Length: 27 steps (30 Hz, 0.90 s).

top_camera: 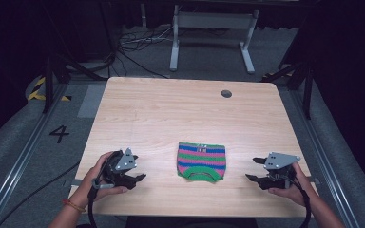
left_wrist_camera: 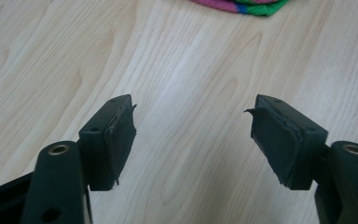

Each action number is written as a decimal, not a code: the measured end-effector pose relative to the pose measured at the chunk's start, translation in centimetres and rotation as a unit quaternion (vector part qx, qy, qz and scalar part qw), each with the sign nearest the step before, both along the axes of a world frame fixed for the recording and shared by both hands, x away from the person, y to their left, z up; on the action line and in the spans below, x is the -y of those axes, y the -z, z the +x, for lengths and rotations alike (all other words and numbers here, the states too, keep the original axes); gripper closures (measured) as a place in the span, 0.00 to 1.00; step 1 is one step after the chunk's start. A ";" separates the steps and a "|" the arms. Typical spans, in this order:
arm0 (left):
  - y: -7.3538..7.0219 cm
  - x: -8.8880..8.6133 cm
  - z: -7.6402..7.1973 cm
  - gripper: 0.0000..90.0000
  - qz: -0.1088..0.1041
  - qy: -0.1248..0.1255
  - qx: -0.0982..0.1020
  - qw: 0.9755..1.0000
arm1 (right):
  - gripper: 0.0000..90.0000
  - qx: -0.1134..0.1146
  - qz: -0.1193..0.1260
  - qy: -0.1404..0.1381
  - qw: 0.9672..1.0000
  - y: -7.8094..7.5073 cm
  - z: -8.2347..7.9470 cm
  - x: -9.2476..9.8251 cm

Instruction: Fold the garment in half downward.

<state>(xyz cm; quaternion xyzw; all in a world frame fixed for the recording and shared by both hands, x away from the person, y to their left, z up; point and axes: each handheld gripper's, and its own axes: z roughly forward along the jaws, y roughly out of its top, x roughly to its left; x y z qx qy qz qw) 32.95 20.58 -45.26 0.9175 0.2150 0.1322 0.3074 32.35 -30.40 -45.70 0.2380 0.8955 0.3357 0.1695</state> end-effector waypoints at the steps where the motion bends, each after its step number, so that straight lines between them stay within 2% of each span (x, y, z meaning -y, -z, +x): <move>1: 0.1 -0.4 0.0 0.32 -0.003 -0.002 -0.005 1.000 | 0.38 -0.001 -0.003 0.006 1.000 0.1 -0.1 0.4; 3: 0.3 -1.1 -0.1 0.31 0.011 -0.011 -0.002 1.000 | 0.36 -0.006 -0.004 0.015 1.000 0.5 -0.3 1.5; 4: 0.3 -1.1 -0.1 0.30 0.011 -0.011 -0.002 1.000 | 0.36 -0.006 -0.004 0.015 1.000 0.5 -0.3 1.5; 5: 0.5 -1.4 -0.1 0.30 0.010 -0.019 -0.003 1.000 | 0.33 -0.007 -0.008 0.032 0.999 0.9 -0.6 2.5; 8: 0.7 -2.2 -0.2 0.29 0.024 -0.020 -0.004 1.000 | 0.31 -0.013 -0.007 0.048 0.999 1.2 -0.8 3.3; 10: 1.1 -3.2 -0.3 0.28 0.015 -0.032 -0.006 0.999 | 0.29 -0.016 -0.005 0.059 0.998 1.5 -1.0 4.2; 13: 1.5 -4.1 -0.7 0.26 0.006 -0.041 -0.009 0.999 | 0.28 -0.019 0.011 0.086 0.996 2.2 -1.3 5.6; 16: 2.0 -5.3 -0.9 0.24 -0.015 -0.051 -0.018 0.998 | 0.27 -0.028 0.021 0.108 0.994 3.0 -1.5 6.7; 19: 2.3 -6.0 -1.0 0.23 -0.016 -0.056 -0.023 0.998 | 0.26 -0.032 0.027 0.129 0.991 3.6 -1.8 7.6; 20: 2.5 -6.4 -1.0 0.23 -0.021 -0.060 -0.029 0.998 | 0.26 -0.032 0.027 0.129 0.991 3.6 -1.8 7.6; 21: 2.8 -6.9 -1.1 0.23 -0.030 -0.068 -0.038 0.997 | 0.25 -0.034 0.038 0.143 0.988 3.9 -2.0 8.2; 23: 3.0 -7.2 -1.1 0.23 -0.031 -0.071 -0.042 0.996 | 0.24 -0.035 0.041 0.148 0.988 4.0 -2.1 8.4; 27: 4.2 -8.4 -1.7 0.21 -0.049 -0.093 -0.057 0.993 | 0.22 -0.043 0.066 0.171 0.982 4.6 -2.8 9.6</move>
